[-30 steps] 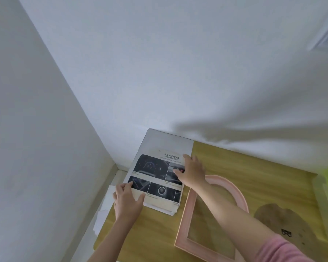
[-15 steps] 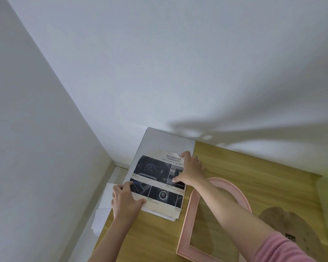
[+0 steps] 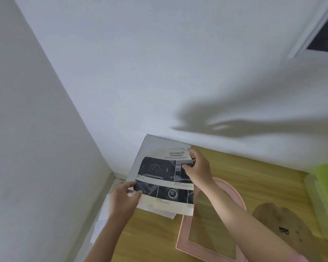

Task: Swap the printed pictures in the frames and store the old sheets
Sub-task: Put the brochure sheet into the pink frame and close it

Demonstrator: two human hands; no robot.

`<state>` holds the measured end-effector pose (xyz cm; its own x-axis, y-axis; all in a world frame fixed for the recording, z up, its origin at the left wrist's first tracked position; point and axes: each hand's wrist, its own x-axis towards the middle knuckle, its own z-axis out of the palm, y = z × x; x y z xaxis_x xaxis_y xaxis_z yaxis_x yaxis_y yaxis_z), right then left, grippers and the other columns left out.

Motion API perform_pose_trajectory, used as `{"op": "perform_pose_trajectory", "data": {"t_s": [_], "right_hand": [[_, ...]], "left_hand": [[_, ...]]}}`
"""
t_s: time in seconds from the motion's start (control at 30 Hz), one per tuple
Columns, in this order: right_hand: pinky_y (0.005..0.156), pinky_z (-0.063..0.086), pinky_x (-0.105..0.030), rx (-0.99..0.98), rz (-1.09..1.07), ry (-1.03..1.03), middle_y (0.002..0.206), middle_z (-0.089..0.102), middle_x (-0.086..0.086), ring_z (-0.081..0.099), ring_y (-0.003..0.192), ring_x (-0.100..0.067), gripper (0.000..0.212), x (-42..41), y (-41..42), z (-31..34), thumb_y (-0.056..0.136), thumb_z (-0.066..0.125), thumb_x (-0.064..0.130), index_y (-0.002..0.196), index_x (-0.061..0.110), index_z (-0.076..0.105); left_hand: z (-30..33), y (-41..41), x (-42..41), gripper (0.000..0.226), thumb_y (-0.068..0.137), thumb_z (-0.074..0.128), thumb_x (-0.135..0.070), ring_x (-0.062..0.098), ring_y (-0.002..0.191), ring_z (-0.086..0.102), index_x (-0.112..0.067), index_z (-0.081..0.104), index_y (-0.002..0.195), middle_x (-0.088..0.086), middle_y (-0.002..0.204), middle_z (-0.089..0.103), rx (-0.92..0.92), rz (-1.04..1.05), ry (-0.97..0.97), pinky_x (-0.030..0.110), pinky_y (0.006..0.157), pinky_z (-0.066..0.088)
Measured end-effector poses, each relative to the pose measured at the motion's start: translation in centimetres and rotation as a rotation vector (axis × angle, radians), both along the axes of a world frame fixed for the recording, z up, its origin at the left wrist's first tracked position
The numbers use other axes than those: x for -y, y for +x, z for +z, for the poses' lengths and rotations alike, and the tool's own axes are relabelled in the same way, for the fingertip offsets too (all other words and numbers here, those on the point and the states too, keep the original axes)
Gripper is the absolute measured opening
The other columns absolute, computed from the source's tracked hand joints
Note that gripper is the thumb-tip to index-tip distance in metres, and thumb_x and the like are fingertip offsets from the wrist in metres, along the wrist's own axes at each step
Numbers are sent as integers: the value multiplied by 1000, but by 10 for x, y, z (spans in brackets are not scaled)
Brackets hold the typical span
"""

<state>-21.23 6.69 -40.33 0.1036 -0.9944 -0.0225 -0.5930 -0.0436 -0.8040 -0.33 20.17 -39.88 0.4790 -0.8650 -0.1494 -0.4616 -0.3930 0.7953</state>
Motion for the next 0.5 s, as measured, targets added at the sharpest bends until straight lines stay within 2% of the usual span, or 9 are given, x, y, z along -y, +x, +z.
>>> {"op": "perform_pose_trajectory", "data": {"t_s": [0.07, 0.17, 0.3, 0.43, 0.5], "right_hand": [[78, 52, -22, 1, -38, -23, 109, 60, 4, 59, 96, -13, 54, -10, -18, 1, 77, 71, 0, 125, 17, 53], [81, 52, -22, -49, -78, -45, 112, 63, 0, 60, 98, -14, 51, -31, -50, -4, 76, 70, 1, 123, 18, 57], [79, 46, -11, -66, -149, -7, 111, 60, 0, 60, 97, -13, 51, -66, -96, -11, 77, 70, -1, 124, 16, 58], [84, 50, -23, -143, -200, 8, 106, 58, 2, 59, 97, -17, 52, -96, -128, -16, 78, 71, 1, 126, 15, 57], [83, 49, -23, -192, -202, 35, 106, 54, 4, 58, 97, -16, 54, -106, -138, -19, 79, 71, 5, 129, 16, 55]], "left_hand": [[3, -15, -7, 24, 73, 74, -13, 4, 77, 59, -22, 70, 96, -7, 91, 65, -44, -24, -5, 12, 62, 40], [-1, -41, -19, 25, 72, 75, -13, 4, 74, 61, -20, 69, 96, -7, 93, 66, -91, -73, 7, 10, 61, 41], [-16, -75, -35, 25, 71, 77, -17, 4, 75, 64, -22, 68, 94, -8, 93, 68, -124, -166, 55, 13, 61, 48], [-25, -102, -49, 26, 72, 76, -17, 2, 77, 63, -20, 68, 96, -8, 93, 68, -118, -242, 77, 11, 64, 47], [-29, -112, -54, 28, 73, 76, -19, 1, 78, 62, -19, 68, 99, -8, 95, 66, -97, -296, 87, 10, 65, 46]]}}
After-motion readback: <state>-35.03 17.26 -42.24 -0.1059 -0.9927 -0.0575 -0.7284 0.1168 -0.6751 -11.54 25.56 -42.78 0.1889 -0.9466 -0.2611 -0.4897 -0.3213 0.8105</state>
